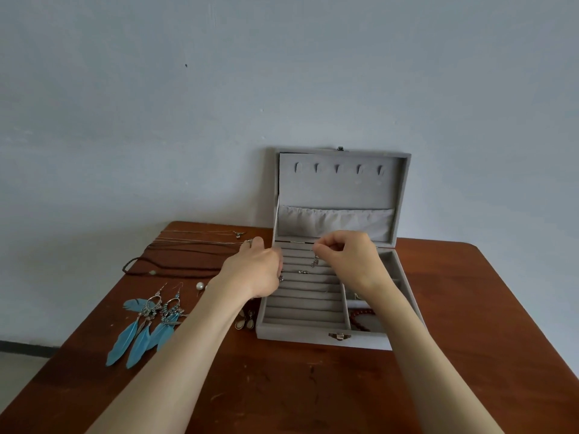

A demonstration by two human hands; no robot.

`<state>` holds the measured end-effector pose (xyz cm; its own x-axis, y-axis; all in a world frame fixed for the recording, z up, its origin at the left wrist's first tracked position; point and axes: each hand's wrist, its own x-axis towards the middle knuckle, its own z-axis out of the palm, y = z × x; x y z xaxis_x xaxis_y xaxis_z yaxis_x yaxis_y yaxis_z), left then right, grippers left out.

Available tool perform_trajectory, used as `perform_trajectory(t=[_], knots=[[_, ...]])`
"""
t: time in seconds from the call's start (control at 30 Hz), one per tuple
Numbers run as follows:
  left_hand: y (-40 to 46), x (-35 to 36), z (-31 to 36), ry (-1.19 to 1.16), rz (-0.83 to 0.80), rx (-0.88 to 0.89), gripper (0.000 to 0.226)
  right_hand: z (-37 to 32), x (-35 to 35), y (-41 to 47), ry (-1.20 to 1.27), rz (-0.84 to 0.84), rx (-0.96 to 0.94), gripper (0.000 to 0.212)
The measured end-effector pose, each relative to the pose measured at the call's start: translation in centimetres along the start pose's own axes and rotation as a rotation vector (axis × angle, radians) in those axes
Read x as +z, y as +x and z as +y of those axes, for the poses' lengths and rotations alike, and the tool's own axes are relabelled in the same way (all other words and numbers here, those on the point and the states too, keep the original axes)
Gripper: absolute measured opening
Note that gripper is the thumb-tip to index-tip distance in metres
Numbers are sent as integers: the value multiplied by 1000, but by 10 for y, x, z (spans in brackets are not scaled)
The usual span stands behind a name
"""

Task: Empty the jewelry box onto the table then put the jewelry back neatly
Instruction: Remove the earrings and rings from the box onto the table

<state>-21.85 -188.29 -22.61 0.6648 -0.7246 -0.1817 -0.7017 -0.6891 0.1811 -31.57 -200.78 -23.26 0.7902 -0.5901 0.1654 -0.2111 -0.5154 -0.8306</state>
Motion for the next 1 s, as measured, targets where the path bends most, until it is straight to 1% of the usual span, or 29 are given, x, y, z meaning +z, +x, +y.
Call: perform_trajectory(t=[0.1,0.2,0.27,0.4,0.53,0.73,0.9,1.0], knots=[[1,2,1,8,-7,0,16,2,0,0,2,-2,4,13],[0,5,1,26,34,25,16,3,-1,0,17,5,8,13],[-1,8,0,40,94,59,12,3,-1,1,19,4,8,13],[-2,17,-7,69,261,153,15,2,-1,1,14,0,2,12],[0,27,-14,60,374,206,13,3,-3,0,15,-6,-7,10],[2,29,-16,47,521,216,13,2,1,0,-5,-39,-20,11],[8,27,-11,-13,555,209,20,3,2,0,-15,-48,-35,9],[9,30,-11,-103,561,244,14,4,1,0,2,-47,-30,9]])
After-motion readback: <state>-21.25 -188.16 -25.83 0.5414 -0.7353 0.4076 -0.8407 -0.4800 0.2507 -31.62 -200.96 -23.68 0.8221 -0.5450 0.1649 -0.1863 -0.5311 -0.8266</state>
